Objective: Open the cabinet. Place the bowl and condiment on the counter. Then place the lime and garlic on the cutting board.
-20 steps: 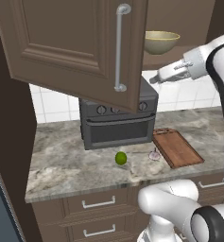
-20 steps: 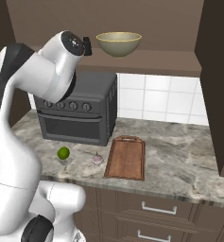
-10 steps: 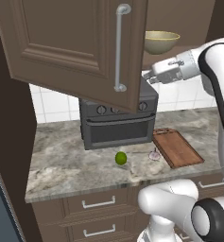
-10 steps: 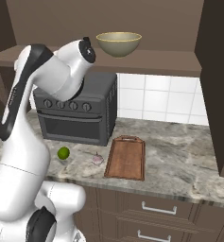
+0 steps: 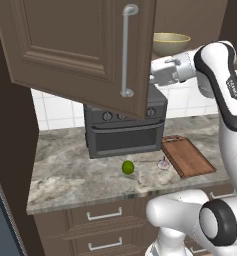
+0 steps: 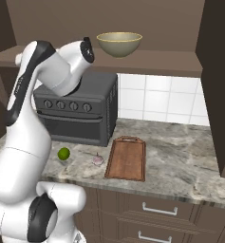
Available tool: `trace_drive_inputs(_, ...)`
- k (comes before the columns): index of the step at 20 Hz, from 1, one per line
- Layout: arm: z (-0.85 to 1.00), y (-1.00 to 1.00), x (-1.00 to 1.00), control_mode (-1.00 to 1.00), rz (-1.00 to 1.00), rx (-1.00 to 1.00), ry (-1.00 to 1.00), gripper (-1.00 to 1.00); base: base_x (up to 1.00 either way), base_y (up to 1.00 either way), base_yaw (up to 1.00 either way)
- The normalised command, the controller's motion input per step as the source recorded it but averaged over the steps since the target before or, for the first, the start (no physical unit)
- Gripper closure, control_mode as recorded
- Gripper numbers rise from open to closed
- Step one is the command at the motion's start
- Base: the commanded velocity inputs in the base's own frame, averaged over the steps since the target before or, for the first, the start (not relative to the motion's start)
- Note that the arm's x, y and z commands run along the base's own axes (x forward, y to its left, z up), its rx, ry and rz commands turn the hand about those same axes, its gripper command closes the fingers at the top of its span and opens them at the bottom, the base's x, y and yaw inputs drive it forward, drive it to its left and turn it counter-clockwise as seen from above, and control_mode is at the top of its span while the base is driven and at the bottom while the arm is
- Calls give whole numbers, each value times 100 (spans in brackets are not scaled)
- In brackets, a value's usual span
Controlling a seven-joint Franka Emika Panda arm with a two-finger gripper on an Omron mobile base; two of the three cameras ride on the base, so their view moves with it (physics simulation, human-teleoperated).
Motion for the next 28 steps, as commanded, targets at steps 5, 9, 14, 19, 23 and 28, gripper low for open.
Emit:
trace_drive_inputs(5,-2,20,27,-100,2,6,3,-100,0,0,0)
trace_drive_inputs(9,-3,25,31,-100,2,5,6,-100,0,0,0)
trace_drive_inputs(14,-4,25,31,-100,4,5,10,-100,0,0,0)
trace_drive_inputs(19,-1,6,8,-100,13,6,11,-100,0,0,0)
trace_drive_inputs(23,-1,5,0,-100,15,5,7,-100,0,0,0)
trace_drive_inputs(28,-1,14,0,-100,13,3,5,-100,0,0,0)
